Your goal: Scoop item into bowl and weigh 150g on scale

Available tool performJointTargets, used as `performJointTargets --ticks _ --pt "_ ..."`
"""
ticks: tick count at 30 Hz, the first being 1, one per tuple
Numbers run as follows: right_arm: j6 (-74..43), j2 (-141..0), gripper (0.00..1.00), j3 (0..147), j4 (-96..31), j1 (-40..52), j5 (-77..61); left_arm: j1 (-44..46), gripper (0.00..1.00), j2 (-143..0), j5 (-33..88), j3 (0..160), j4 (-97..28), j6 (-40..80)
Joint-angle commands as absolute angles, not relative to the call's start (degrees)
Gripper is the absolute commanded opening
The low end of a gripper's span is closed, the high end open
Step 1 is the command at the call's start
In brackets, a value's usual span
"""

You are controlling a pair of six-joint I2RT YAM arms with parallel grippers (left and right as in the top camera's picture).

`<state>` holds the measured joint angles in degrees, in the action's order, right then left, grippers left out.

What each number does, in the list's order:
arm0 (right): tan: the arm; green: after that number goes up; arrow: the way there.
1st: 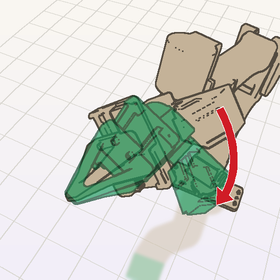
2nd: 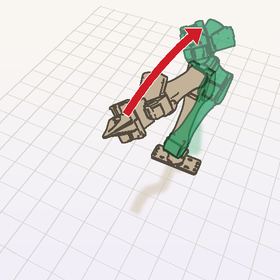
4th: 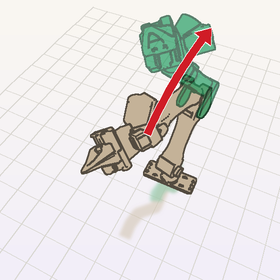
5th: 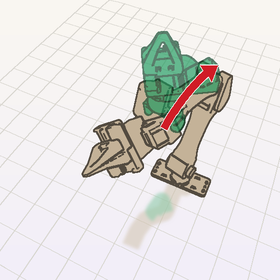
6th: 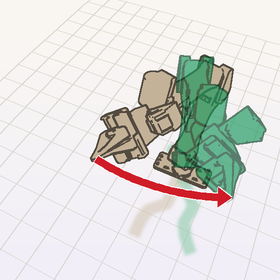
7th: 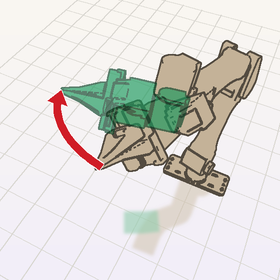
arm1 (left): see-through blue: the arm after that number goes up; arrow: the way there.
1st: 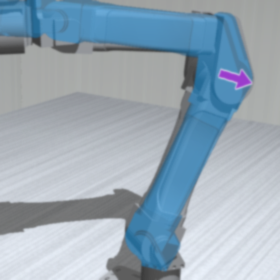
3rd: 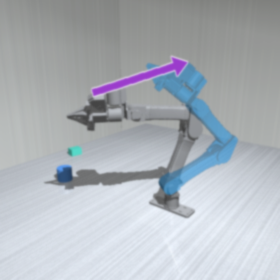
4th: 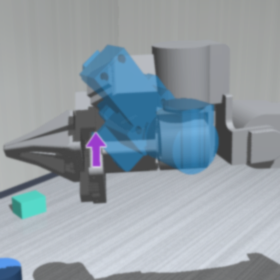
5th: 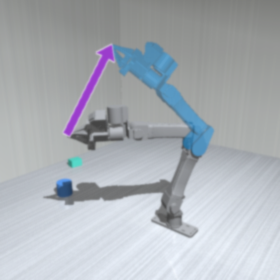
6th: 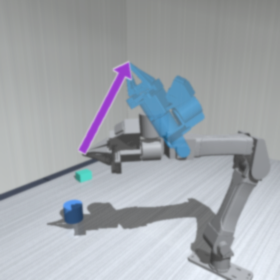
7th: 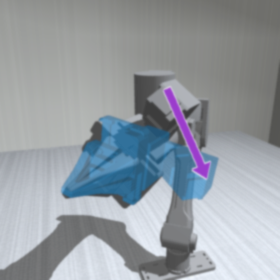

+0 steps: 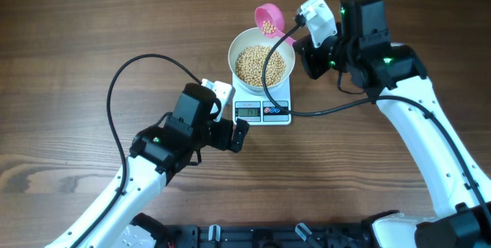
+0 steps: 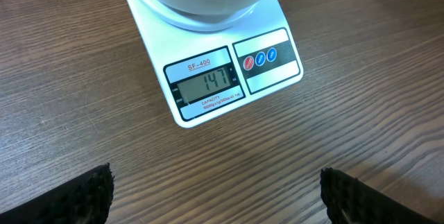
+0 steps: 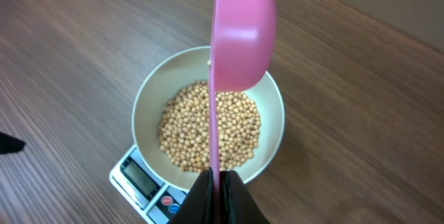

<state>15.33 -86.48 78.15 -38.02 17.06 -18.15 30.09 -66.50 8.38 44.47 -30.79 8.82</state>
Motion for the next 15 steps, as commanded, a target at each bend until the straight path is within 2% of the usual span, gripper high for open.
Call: performJointTargets --ticks 1,11,15 --pt "18.46 -86.8 0.04 79.18 -38.13 17.63 -14.85 30.44 1.0 -66.83 8.05 45.65 -30.68 8.1" --pt "19.14 -86.8 0.05 79.18 -38.22 18.24 -17.02 30.44 1.0 -66.83 8.05 45.65 -30.68 8.12" --pt "18.74 -86.8 0.04 79.18 -38.39 18.31 -12.71 30.44 1.0 -66.81 8.05 45.65 -30.68 8.12"
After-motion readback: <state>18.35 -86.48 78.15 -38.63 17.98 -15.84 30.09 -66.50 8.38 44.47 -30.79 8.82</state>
